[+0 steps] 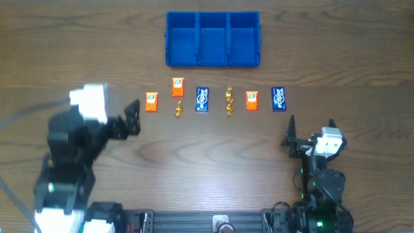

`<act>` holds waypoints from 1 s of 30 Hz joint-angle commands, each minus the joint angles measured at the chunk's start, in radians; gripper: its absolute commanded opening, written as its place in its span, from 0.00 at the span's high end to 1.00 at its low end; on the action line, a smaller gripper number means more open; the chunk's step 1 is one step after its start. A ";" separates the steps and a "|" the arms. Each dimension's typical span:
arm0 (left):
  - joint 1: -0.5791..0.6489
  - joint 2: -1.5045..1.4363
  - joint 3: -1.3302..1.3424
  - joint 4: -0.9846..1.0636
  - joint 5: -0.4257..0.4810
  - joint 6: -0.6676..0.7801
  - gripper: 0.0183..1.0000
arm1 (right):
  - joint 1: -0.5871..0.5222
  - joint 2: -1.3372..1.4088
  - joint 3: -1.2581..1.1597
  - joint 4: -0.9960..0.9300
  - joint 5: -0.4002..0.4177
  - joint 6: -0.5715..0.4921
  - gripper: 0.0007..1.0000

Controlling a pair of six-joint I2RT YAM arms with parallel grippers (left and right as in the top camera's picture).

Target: Sort Candies Into Trays

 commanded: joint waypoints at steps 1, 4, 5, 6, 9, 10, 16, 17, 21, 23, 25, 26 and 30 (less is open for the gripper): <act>-0.066 0.416 0.257 -0.089 -0.030 0.047 0.00 | -0.004 -0.007 -0.002 -0.003 -0.001 0.010 0.00; -0.074 0.619 0.322 -0.080 -0.032 0.047 0.00 | -0.004 -0.007 -0.002 -0.003 -0.001 0.010 0.00; -0.074 0.683 0.344 -0.082 -0.032 0.047 0.00 | -0.004 -0.007 -0.002 -0.003 -0.001 0.010 0.00; -0.074 0.750 0.369 -0.085 -0.032 0.047 0.00 | -0.004 -0.007 -0.002 -0.003 -0.001 0.010 0.00; -0.074 0.942 0.441 -0.108 -0.032 0.046 0.00 | -0.004 -0.007 -0.002 -0.003 -0.001 0.010 0.00; -0.074 0.981 0.453 -0.110 -0.032 0.044 0.00 | -0.004 -0.007 -0.002 -0.003 -0.001 0.010 0.00; -0.074 1.167 0.492 -0.109 -0.033 0.043 0.00 | -0.004 -0.007 -0.002 -0.003 0.000 0.010 0.00; -0.074 1.185 0.493 -0.106 -0.039 0.042 0.00 | -0.004 -0.007 -0.002 -0.003 -0.001 0.010 0.00; -0.074 1.202 0.493 -0.120 -0.067 0.035 0.00 | -0.004 -0.007 -0.002 -0.003 -0.001 0.010 0.00; -0.076 1.202 0.493 -0.145 -0.079 0.034 0.00 | -0.004 -0.007 -0.002 -0.003 -0.001 0.010 0.00; -0.085 1.202 0.493 -0.161 -0.105 0.027 0.00 | -0.004 -0.007 -0.002 -0.003 -0.001 0.010 0.00; -0.095 1.202 0.493 -0.164 -0.121 0.024 0.00 | -0.004 -0.007 -0.002 -0.003 -0.001 0.010 0.00; -0.120 1.202 0.493 -0.163 -0.160 0.015 0.00 | -0.004 -0.007 -0.002 -0.003 -0.001 0.010 0.00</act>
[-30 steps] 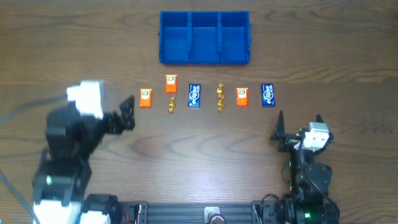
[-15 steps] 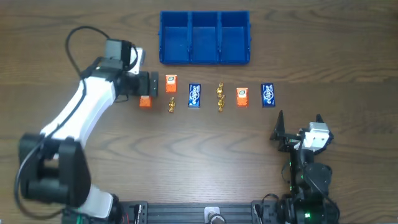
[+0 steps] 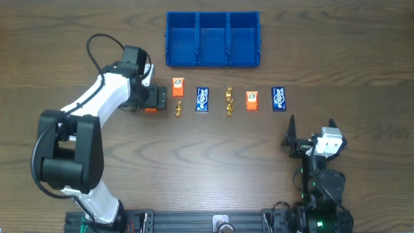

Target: Sort Candies Into Trays

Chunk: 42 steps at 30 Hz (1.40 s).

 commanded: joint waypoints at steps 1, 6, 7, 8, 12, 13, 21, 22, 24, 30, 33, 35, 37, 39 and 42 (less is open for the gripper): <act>-0.028 0.005 0.021 -0.003 -0.060 -0.013 0.00 | -0.004 -0.007 -0.002 -0.004 0.000 0.010 0.00; -0.026 0.013 0.021 -0.002 -0.061 -0.023 0.00 | -0.004 -0.007 -0.002 -0.004 0.000 0.010 0.00; -0.026 0.019 0.021 0.000 -0.061 -0.028 0.00 | -0.004 -0.007 -0.002 -0.004 0.000 0.010 0.00; -0.026 0.027 0.022 0.003 -0.061 -0.035 0.00 | -0.004 -0.007 -0.002 -0.004 0.000 0.010 0.00; -0.027 0.027 0.024 0.006 -0.060 -0.064 0.02 | -0.004 -0.007 -0.002 -0.004 0.000 0.010 0.00; -0.026 0.029 0.024 0.006 -0.060 -0.066 0.03 | -0.004 -0.007 -0.002 -0.004 0.000 0.010 0.00; -0.026 0.034 0.024 0.012 -0.045 -0.091 0.06 | -0.004 -0.007 -0.002 -0.004 0.000 0.010 0.00; -0.026 0.035 0.024 0.011 -0.040 -0.092 0.07 | -0.004 -0.007 -0.002 -0.004 0.000 0.010 0.00; -0.026 0.036 0.024 0.011 -0.034 -0.097 0.10 | -0.004 -0.007 -0.002 -0.004 0.000 0.010 0.00; -0.028 0.051 0.024 0.012 -0.026 -0.114 0.20 | -0.004 -0.007 -0.002 -0.004 0.000 0.010 0.00; -0.028 0.051 0.024 0.011 -0.027 -0.117 0.38 | -0.004 -0.007 -0.002 -0.004 0.000 0.010 0.00; -0.028 0.055 0.024 0.009 -0.027 -0.117 0.47 | -0.004 -0.007 -0.002 -0.004 0.000 0.010 0.00; -0.028 0.058 0.024 0.010 -0.027 -0.118 0.56 | -0.004 -0.007 -0.002 -0.004 0.000 0.010 0.00; -0.029 0.059 0.024 0.010 -0.027 -0.135 0.65 | -0.004 -0.007 -0.002 -0.004 0.000 0.010 0.00; -0.034 0.058 0.040 0.006 -0.027 -0.152 0.78 | -0.004 -0.007 -0.002 -0.004 0.000 0.010 0.00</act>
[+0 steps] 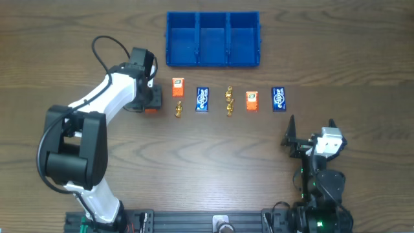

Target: Sort Candies Into Trays

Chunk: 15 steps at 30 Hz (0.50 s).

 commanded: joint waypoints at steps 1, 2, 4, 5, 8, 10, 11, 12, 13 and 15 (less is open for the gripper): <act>-0.008 0.024 0.046 -0.005 0.005 -0.037 0.80 | -0.004 -0.007 -0.002 -0.003 0.000 0.010 0.00; -0.013 0.024 0.058 -0.012 0.005 -0.041 0.81 | -0.004 -0.007 -0.002 -0.003 0.000 0.010 0.00; -0.027 0.022 0.114 -0.060 -0.005 -0.053 0.82 | -0.004 -0.007 -0.002 -0.003 0.000 0.010 0.00; -0.035 0.019 0.146 -0.089 -0.016 -0.064 0.82 | -0.004 -0.007 -0.002 -0.003 0.000 0.010 0.00; -0.084 -0.002 0.325 -0.210 -0.097 -0.121 0.83 | -0.004 -0.007 -0.002 -0.003 0.000 0.010 0.00; -0.124 0.001 0.504 -0.264 -0.140 -0.131 0.82 | -0.004 -0.007 -0.002 -0.003 0.000 0.010 0.00; -0.140 0.013 0.590 -0.275 -0.162 -0.131 0.82 | -0.004 -0.007 -0.002 -0.003 0.000 0.010 0.00; -0.150 0.030 0.680 -0.285 -0.177 -0.131 0.82 | -0.004 -0.007 -0.002 -0.003 0.000 0.010 0.00; -0.153 0.052 0.755 -0.298 -0.180 -0.130 0.82 | -0.004 -0.007 -0.002 -0.003 0.000 0.010 0.00; -0.153 0.117 0.909 -0.341 -0.180 -0.131 0.82 | -0.004 -0.007 -0.002 -0.003 0.000 0.010 0.00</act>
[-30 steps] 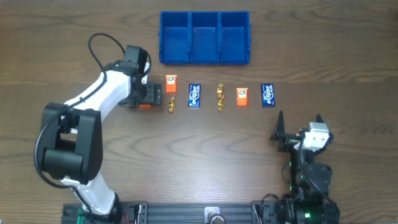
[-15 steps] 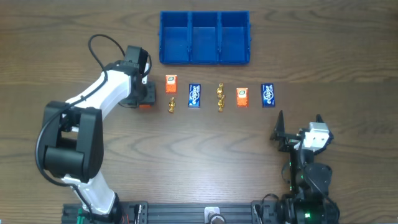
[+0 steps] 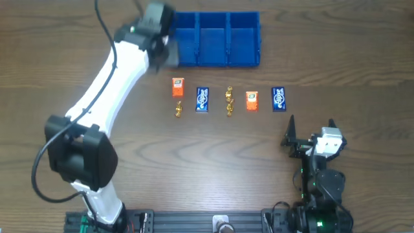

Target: Sort Candies Into Trays

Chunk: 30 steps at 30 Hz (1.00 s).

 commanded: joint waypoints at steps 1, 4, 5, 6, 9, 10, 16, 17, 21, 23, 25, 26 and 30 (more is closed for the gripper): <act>-0.011 0.135 0.382 -0.080 -0.066 -0.022 0.82 | -0.004 -0.007 -0.002 -0.004 0.002 0.010 0.00; -0.011 0.242 0.532 -0.139 -0.059 -0.022 0.82 | -0.004 -0.007 -0.002 -0.004 0.002 0.010 0.00; -0.011 0.271 0.552 -0.142 -0.051 -0.023 0.82 | -0.004 -0.007 -0.002 -0.004 0.002 0.010 0.00; -0.011 0.298 0.561 -0.141 -0.043 -0.026 0.82 | -0.004 -0.007 -0.002 -0.004 0.002 0.010 0.00; -0.011 0.360 0.561 -0.138 -0.035 -0.045 0.83 | -0.004 -0.007 -0.002 -0.004 0.002 0.010 0.00; -0.011 0.386 0.561 -0.134 -0.036 -0.044 0.83 | -0.004 -0.007 -0.002 -0.004 0.002 0.010 0.00; -0.011 0.431 0.561 -0.132 -0.037 -0.044 0.79 | -0.004 -0.007 -0.002 -0.004 0.002 0.010 0.00; -0.010 0.433 0.561 -0.132 -0.037 -0.043 0.79 | -0.004 -0.007 -0.002 -0.004 0.002 0.010 0.00; -0.010 0.433 0.561 -0.131 -0.037 -0.040 0.76 | -0.004 -0.007 -0.002 -0.004 0.002 0.010 0.00; -0.010 0.433 0.561 -0.132 -0.037 -0.041 0.45 | -0.004 -0.007 -0.002 -0.004 0.002 0.010 0.00; -0.010 0.433 0.561 -0.131 -0.041 -0.041 0.10 | -0.004 -0.007 -0.002 -0.004 0.002 0.010 0.00; -0.010 0.433 0.561 -0.130 -0.044 -0.041 0.00 | -0.004 -0.007 -0.002 -0.004 0.002 0.010 0.00; -0.015 0.401 0.561 -0.135 -0.054 -0.049 0.00 | -0.004 -0.007 -0.002 -0.004 0.002 0.010 0.00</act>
